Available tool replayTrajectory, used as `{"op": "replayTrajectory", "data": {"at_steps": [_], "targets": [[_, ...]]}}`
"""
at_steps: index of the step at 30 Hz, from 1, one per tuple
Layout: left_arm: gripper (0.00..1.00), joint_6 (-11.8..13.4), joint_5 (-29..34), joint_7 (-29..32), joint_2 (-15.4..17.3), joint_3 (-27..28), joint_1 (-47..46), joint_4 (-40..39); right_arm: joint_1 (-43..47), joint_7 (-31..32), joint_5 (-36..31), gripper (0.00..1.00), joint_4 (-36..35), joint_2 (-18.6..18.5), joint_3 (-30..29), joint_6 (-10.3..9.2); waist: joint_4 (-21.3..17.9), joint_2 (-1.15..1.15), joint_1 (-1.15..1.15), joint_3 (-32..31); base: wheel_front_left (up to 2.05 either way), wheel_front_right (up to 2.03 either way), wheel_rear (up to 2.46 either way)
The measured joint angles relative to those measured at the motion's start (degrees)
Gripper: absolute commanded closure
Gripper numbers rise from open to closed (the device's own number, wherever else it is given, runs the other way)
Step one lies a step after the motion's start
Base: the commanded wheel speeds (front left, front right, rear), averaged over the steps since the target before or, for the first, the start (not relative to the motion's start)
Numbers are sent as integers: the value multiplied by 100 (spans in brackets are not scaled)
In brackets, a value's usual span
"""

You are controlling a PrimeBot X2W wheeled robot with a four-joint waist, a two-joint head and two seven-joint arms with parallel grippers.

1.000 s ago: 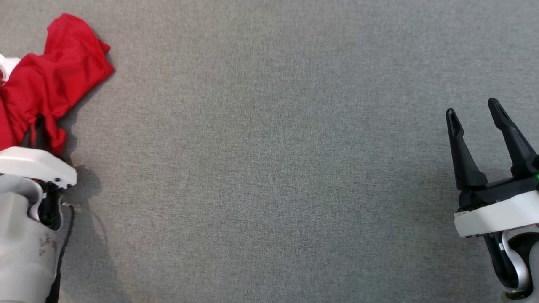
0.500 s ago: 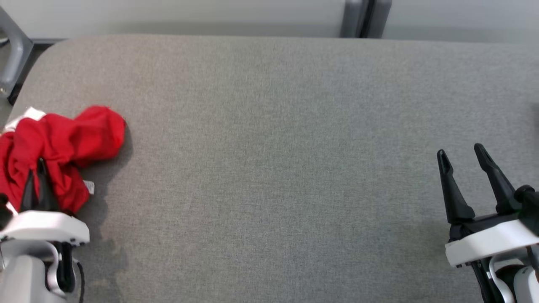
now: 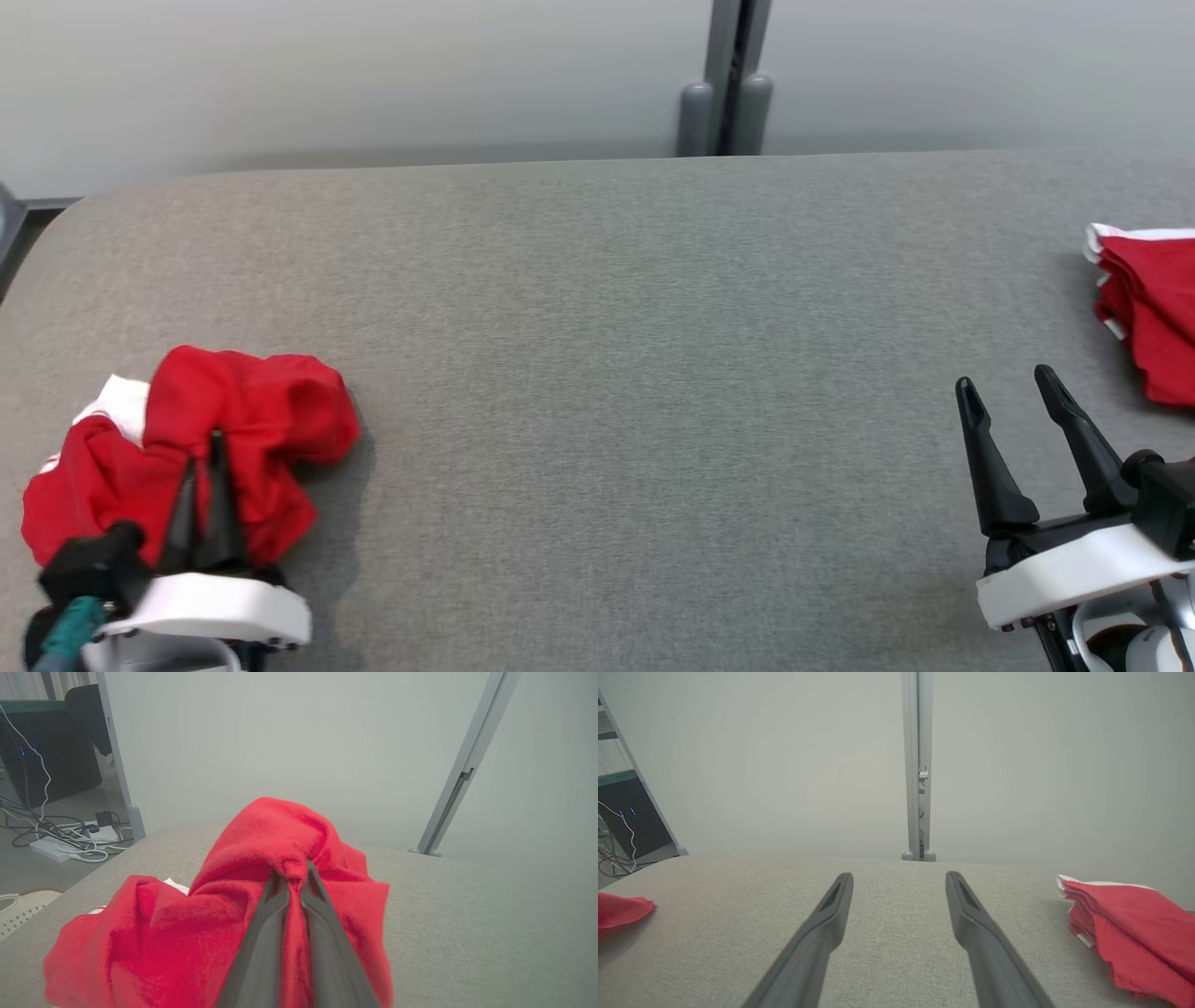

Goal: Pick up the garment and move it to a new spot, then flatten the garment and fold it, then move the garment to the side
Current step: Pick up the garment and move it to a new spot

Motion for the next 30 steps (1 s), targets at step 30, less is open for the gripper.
{"op": "replayTrajectory", "data": {"at_steps": [30], "targets": [[100, -984, 155, 818, -393, -2827, -2653, 970, -545, -595, 221, 0, 375, 309, 90, 0, -1625, 0, 0, 1435, 0, 0, 0]]}}
